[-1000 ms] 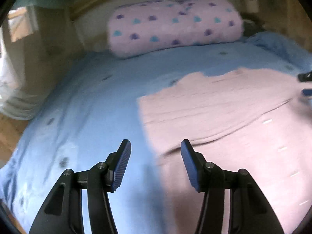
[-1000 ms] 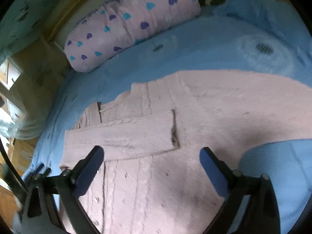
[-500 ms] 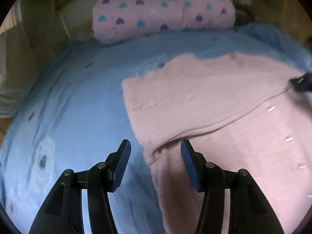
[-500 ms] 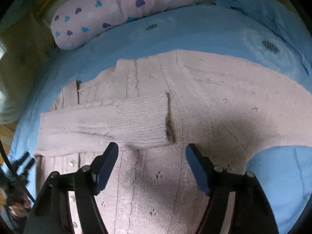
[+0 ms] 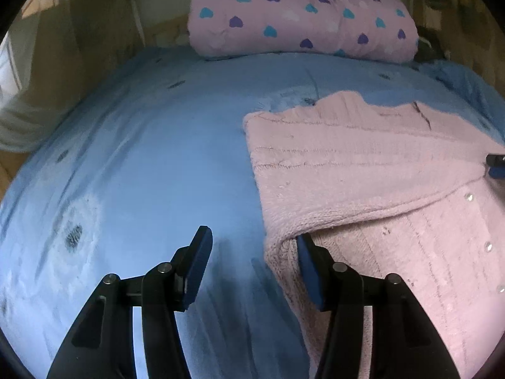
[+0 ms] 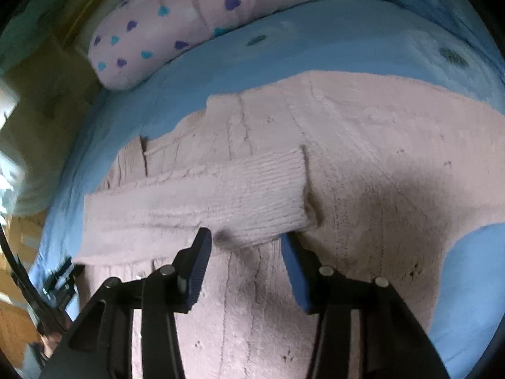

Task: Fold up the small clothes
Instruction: 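Reach the right gripper to the other sleeve cuff and close on it, then lift the gripped sleeve and swing it toward the cardigan body with the right gripper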

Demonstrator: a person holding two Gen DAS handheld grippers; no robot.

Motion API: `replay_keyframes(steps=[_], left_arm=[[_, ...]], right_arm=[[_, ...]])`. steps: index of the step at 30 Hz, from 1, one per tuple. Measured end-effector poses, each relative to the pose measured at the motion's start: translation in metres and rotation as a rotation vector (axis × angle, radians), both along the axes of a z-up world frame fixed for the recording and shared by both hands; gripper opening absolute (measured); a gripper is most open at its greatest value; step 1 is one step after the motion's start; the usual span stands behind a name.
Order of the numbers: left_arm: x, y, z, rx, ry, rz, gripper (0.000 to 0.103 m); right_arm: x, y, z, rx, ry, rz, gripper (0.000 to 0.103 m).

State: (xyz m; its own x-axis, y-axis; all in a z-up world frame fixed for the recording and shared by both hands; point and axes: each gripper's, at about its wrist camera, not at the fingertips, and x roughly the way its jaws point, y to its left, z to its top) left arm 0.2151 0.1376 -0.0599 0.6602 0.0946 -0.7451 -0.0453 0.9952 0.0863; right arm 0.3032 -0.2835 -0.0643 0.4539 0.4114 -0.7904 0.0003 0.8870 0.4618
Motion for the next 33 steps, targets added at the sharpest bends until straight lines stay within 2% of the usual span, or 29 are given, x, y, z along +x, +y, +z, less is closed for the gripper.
replay_keyframes(steps=[2, 6, 8, 9, 10, 14, 18, 23, 27, 29, 31, 32, 33], left_arm=[[-0.001, 0.0, 0.004, -0.022, -0.012, -0.007, 0.048], [-0.009, -0.009, 0.009, 0.01, -0.052, -0.018, 0.048], [-0.009, -0.008, 0.008, 0.03, -0.063, -0.014, 0.045], [-0.009, -0.007, 0.007, 0.029, -0.057, -0.014, 0.043], [-0.007, -0.006, 0.005, 0.029, -0.046, -0.009, 0.04], [-0.006, 0.003, -0.004, 0.005, -0.016, 0.003, 0.039], [-0.004, 0.009, -0.006, -0.031, -0.002, 0.024, 0.039], [-0.004, 0.008, -0.003, -0.032, -0.011, 0.034, 0.039], [-0.005, 0.008, -0.003, -0.032, -0.013, 0.029, 0.041], [-0.006, 0.005, -0.006, -0.022, 0.014, 0.02, 0.043], [-0.01, 0.002, -0.008, -0.036, 0.066, 0.014, 0.043], [-0.016, 0.002, -0.007, -0.083, 0.1, 0.015, 0.043], [-0.021, 0.003, -0.005, -0.124, 0.118, 0.016, 0.043]], right_arm=[[0.001, -0.007, -0.001, 0.033, 0.006, -0.046, 0.048], [0.003, -0.022, -0.007, 0.115, 0.023, -0.123, 0.045], [0.004, -0.029, -0.012, 0.16, 0.033, -0.163, 0.032], [0.004, -0.032, -0.015, 0.174, 0.039, -0.177, 0.016], [0.005, -0.036, -0.019, 0.188, 0.043, -0.197, 0.012], [0.0, -0.048, -0.027, 0.276, 0.058, -0.249, 0.01], [-0.005, -0.046, -0.022, 0.275, 0.063, -0.25, 0.01], [-0.01, -0.043, -0.015, 0.27, 0.066, -0.236, 0.01], [-0.011, -0.049, -0.004, 0.319, 0.05, -0.245, 0.011], [-0.007, -0.049, -0.004, 0.265, 0.052, -0.243, 0.012], [-0.006, -0.053, -0.017, 0.191, 0.112, -0.277, 0.019], [-0.007, -0.056, -0.023, 0.195, 0.138, -0.29, 0.019], [-0.009, -0.064, -0.029, 0.253, 0.145, -0.301, 0.018]])
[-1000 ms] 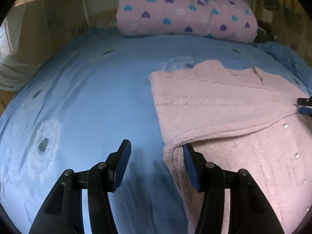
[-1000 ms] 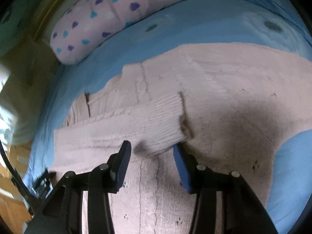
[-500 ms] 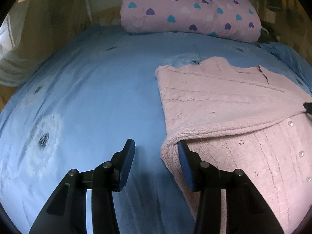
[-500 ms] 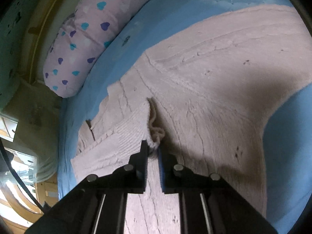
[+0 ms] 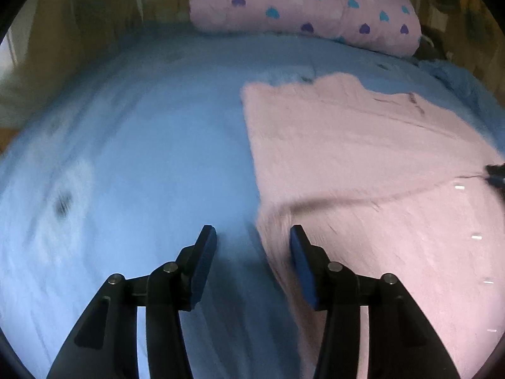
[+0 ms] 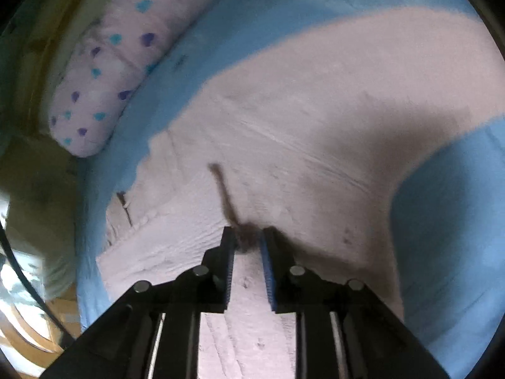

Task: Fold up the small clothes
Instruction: 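Lift the gripped sleeve and swing it toward the cardigan body with the right gripper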

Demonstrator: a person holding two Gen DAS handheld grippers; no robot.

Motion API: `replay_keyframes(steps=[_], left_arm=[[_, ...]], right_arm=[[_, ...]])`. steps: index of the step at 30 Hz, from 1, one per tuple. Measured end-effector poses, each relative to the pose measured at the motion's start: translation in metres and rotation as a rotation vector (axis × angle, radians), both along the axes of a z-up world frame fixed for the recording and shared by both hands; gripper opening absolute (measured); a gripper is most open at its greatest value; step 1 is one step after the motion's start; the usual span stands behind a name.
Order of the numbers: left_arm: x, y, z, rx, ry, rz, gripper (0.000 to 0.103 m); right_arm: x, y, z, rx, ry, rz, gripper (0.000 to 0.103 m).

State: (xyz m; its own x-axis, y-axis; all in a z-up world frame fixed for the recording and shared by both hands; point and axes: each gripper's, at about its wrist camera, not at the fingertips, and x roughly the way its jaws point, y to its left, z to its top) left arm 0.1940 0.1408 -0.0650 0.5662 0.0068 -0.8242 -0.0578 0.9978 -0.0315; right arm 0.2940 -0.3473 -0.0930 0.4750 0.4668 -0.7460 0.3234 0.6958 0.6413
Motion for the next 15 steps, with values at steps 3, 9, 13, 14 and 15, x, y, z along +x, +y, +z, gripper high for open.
replay_keyframes(steps=[3, 9, 13, 14, 15], left_arm=[[-0.021, -0.004, 0.015, -0.046, 0.003, 0.006, 0.043], [-0.042, -0.021, 0.073, -0.014, -0.173, 0.037, 0.048], [-0.039, -0.021, 0.099, -0.042, -0.255, 0.088, 0.048], [-0.036, -0.019, 0.101, -0.052, -0.264, 0.108, 0.048], [-0.034, -0.017, 0.102, -0.069, -0.27, 0.122, 0.048]], right_arm=[[-0.008, -0.02, 0.002, 0.028, -0.008, -0.025, 0.018], [-0.038, -0.063, 0.037, -0.178, -0.16, -0.058, 0.027], [-0.062, -0.106, 0.055, -0.311, -0.21, -0.055, 0.053], [-0.074, -0.126, 0.059, -0.333, -0.221, -0.065, 0.057], [-0.082, -0.143, 0.062, -0.359, -0.219, -0.08, 0.063]])
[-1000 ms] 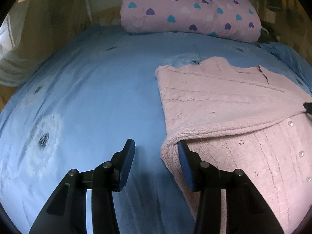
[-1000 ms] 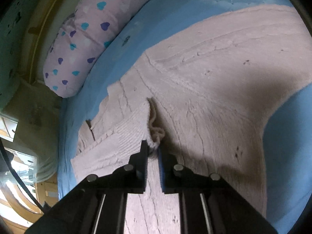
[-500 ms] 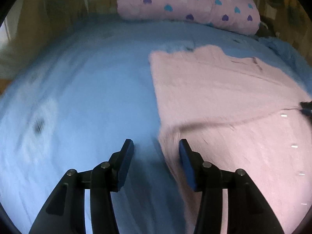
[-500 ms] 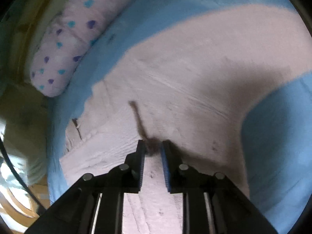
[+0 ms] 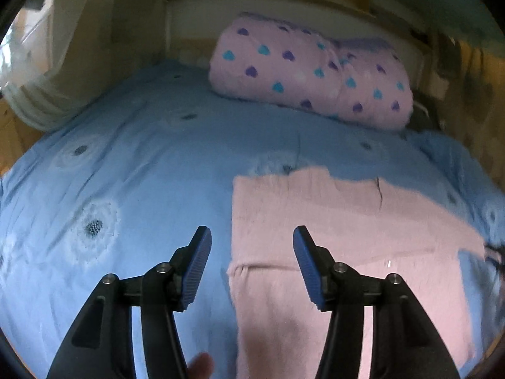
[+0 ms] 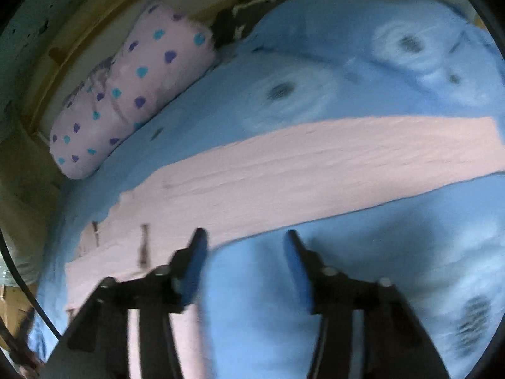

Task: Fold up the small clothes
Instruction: 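Lift the gripped sleeve and swing it toward the cardigan body with the right gripper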

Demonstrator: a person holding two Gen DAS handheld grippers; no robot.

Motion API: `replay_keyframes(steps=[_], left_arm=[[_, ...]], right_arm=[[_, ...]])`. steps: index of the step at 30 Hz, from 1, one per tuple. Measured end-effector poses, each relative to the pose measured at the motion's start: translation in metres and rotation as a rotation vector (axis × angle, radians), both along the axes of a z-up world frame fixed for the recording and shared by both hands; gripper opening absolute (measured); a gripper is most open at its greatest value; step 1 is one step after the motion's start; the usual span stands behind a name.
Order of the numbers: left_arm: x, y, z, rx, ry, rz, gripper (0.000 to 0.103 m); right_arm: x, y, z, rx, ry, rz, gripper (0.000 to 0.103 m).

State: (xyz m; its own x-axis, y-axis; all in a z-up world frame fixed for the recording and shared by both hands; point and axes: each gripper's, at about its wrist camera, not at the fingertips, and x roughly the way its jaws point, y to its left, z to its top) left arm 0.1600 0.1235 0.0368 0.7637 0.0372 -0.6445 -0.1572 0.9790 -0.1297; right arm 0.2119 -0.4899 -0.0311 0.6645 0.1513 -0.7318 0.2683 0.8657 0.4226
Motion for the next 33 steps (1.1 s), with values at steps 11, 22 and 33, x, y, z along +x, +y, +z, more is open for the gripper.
replay_keyframes(steps=[11, 22, 33], left_arm=[[0.013, 0.019, -0.025, -0.066, 0.031, 0.088, 0.07], [0.025, 0.003, -0.019, -0.058, 0.021, 0.066, 0.073], [0.019, 0.006, -0.013, 0.006, 0.004, 0.063, 0.074]], right_arm=[[-0.106, -0.218, 0.012, -0.102, 0.049, -0.383, 0.067], [-0.094, -0.239, -0.029, 0.148, 0.099, -0.31, 0.068], [-0.085, -0.243, -0.038, 0.411, -0.001, -0.388, 0.069]])
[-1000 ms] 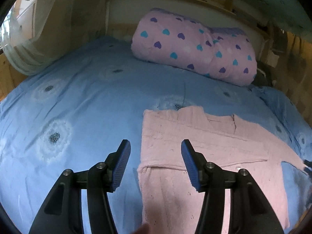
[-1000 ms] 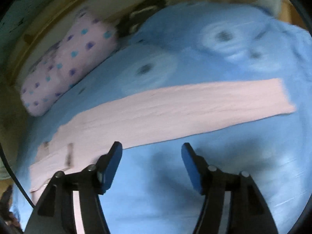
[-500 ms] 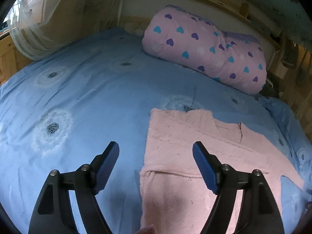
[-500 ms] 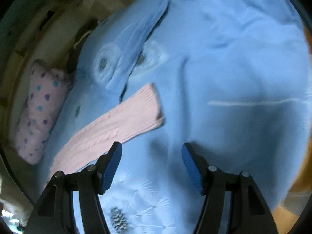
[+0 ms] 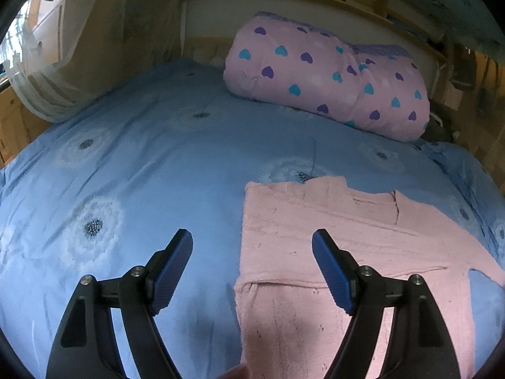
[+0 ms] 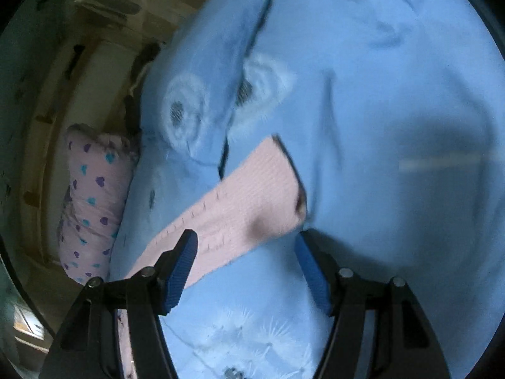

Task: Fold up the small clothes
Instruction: 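Lift the gripped sleeve and swing it toward the cardigan body with the right gripper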

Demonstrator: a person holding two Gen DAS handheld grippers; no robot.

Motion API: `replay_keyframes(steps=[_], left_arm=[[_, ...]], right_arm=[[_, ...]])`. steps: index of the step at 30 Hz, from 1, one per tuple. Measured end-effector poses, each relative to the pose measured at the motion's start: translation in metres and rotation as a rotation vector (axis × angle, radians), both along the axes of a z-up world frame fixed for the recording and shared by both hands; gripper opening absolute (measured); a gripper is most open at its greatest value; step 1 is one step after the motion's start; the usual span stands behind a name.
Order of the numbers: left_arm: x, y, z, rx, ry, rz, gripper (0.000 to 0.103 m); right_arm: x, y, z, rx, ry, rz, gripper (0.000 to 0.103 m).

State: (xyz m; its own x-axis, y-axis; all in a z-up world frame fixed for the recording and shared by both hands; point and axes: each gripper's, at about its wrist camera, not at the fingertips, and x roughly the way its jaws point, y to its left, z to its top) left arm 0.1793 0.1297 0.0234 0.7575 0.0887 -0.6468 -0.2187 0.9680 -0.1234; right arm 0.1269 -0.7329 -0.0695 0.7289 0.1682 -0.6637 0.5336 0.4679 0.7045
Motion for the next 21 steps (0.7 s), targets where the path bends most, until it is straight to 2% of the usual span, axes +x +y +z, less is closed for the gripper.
replay_keyframes(steps=[4, 8, 10, 12, 14, 16, 20, 21], left_arm=[[0.001, 0.002, 0.003, 0.007, -0.007, 0.001, 0.074], [-0.003, -0.001, 0.002, 0.033, -0.026, 0.027, 0.074], [-0.004, -0.004, 0.003, 0.048, -0.034, 0.04, 0.074], [-0.003, -0.004, 0.003, 0.04, -0.03, 0.039, 0.074], [-0.002, -0.003, 0.002, 0.022, -0.024, 0.036, 0.074], [-0.002, -0.002, 0.002, 0.02, -0.023, 0.03, 0.074], [-0.002, -0.002, -0.005, -0.014, -0.019, 0.025, 0.074], [-0.001, -0.003, -0.006, -0.021, -0.013, 0.017, 0.074]], right_arm=[[-0.003, 0.01, 0.013, -0.027, -0.025, 0.007, 0.069], [0.002, -0.001, -0.008, 0.022, -0.004, -0.046, 0.066], [0.0, -0.006, -0.012, 0.039, -0.041, -0.09, 0.066], [0.002, -0.009, -0.01, 0.011, -0.058, -0.114, 0.066], [0.006, -0.012, -0.011, -0.027, -0.064, -0.122, 0.061], [0.006, -0.015, -0.015, -0.031, -0.05, -0.143, 0.047], [-0.001, -0.017, -0.017, -0.014, -0.062, -0.186, 0.04], [-0.003, -0.016, -0.017, -0.004, -0.068, -0.204, 0.034]])
